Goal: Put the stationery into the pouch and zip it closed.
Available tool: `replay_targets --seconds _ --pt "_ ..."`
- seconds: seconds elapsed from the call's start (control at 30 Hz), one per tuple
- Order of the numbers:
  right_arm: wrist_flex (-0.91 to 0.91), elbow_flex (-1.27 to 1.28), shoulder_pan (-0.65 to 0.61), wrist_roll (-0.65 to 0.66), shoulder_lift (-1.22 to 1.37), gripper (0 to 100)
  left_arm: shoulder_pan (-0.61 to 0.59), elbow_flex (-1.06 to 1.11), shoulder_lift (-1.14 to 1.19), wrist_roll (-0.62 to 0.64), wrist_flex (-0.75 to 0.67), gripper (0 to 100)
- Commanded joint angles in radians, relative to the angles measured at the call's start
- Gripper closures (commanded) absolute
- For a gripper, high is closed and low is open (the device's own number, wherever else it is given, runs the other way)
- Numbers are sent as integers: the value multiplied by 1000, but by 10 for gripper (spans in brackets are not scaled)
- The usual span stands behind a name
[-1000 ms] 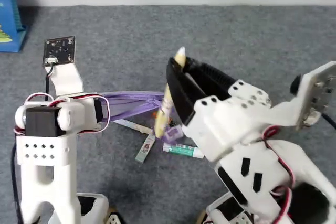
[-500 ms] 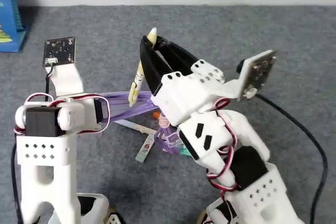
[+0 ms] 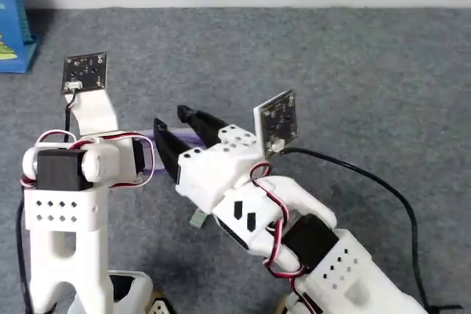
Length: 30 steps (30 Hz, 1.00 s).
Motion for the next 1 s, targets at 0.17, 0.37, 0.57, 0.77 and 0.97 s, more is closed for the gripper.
replay_targets --seconds 0.17,0.37,0.57,0.77,0.97 --pt "140 -11 -7 71 -228 800 3 -47 12 12 12 988" --pt "329 -11 223 75 -332 801 2 -47 12 12 14 988" --pt "567 -5 409 81 -219 801 -98 -48 8 11 28 988" --pt "644 -5 476 204 28 801 -169 -50 6 11 28 988" --pt "590 -5 473 293 325 801 -218 -53 5 11 28 988"
